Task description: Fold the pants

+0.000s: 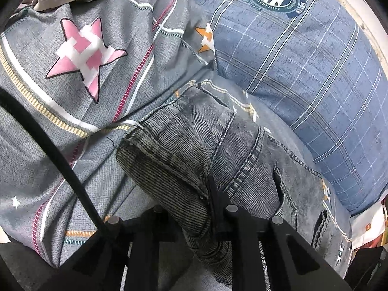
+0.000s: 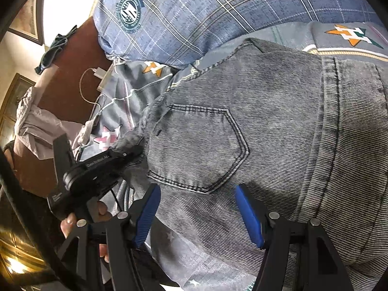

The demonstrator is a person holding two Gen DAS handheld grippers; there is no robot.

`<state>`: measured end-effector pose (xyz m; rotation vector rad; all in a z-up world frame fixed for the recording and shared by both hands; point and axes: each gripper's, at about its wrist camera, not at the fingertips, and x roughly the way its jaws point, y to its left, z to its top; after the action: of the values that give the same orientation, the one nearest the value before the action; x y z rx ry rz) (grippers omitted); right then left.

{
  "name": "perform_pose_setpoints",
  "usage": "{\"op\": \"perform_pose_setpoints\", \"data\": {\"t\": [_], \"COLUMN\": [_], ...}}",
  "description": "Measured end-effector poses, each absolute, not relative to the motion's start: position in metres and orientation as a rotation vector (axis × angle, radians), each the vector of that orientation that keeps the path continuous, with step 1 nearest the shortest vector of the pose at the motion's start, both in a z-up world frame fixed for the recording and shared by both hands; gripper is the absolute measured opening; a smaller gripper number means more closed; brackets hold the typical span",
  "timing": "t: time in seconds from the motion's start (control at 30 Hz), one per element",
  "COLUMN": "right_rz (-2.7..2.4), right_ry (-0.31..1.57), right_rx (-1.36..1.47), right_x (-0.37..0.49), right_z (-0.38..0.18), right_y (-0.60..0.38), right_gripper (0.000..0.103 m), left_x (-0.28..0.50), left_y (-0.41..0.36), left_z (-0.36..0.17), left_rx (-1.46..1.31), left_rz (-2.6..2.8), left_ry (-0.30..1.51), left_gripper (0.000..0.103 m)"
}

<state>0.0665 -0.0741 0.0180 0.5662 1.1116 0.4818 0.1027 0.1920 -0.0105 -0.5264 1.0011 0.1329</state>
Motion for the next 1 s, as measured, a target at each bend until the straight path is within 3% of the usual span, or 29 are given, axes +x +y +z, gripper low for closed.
{"op": "perform_pose_setpoints", "data": {"t": [0.6, 0.83, 1.0], "right_rz": [0.469, 0.463, 0.404], "right_ry": [1.068, 1.051, 1.027], "right_rx": [0.633, 0.543, 0.632], "right_x": [0.062, 0.055, 0.053], "right_z": [0.039, 0.078, 0.054], "right_y": [-0.100, -0.124, -0.156], "right_gripper": [0.068, 0.068, 0.068], "left_x": [0.098, 0.095, 0.090], "left_y": [0.150, 0.138, 0.113], "left_z": [0.030, 0.039, 0.047], "left_rx": [-0.281, -0.165, -0.052], "left_rz": [0.161, 0.124, 0.138], "left_ry": [0.908, 0.871, 0.829], "left_gripper": [0.016, 0.016, 0.016]}}
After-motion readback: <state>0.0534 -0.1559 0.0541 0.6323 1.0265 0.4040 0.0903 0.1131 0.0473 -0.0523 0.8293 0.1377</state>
